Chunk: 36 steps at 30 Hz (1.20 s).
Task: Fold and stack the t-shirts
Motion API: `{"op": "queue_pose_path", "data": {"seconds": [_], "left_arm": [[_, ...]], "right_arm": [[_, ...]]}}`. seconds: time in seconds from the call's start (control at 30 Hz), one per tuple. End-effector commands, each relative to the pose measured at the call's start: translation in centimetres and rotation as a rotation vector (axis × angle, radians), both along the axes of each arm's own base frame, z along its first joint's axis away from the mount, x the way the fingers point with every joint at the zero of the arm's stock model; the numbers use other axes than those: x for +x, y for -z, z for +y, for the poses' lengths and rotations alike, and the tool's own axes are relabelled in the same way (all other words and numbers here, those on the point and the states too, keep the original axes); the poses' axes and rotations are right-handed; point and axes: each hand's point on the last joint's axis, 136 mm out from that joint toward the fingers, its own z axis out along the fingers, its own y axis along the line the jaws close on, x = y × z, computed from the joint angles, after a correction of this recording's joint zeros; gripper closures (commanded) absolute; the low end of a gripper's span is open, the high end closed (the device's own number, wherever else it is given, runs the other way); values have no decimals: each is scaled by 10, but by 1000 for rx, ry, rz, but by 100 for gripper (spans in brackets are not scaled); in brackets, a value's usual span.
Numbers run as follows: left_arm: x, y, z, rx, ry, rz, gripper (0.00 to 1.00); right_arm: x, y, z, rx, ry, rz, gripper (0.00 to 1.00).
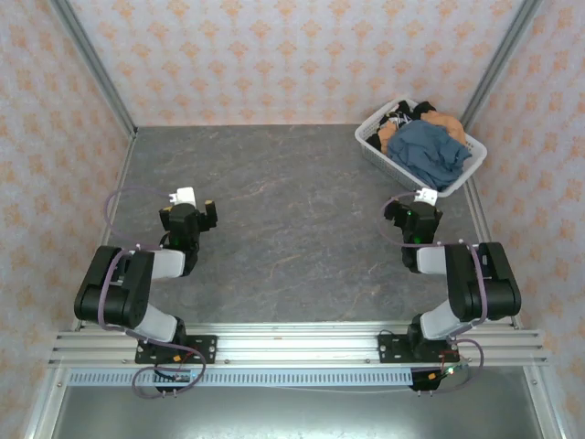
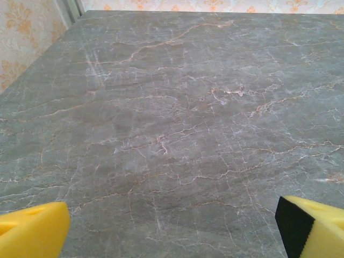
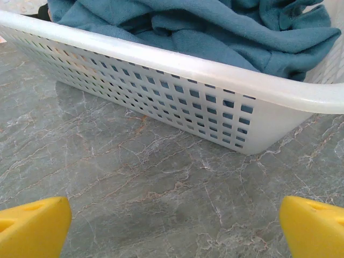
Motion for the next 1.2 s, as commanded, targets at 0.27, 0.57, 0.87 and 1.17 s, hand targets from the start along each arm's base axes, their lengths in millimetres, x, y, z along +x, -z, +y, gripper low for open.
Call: {"op": "queue_pose_path", "data": {"seconds": [0.27, 0.57, 0.87, 1.17], "left_arm": [[8, -12, 2, 13, 0, -32, 0], [8, -12, 2, 13, 1, -32, 0], [-6, -48, 0, 65, -35, -73, 0], [-56, -198, 32, -286, -477, -125, 0]], "right_arm": [[5, -6, -1, -6, -7, -12, 1], [5, -6, -1, -6, -5, -13, 1], [-6, -59, 8, -105, 19, -62, 1], [-29, -219, -3, 288, 286, -72, 1]]}}
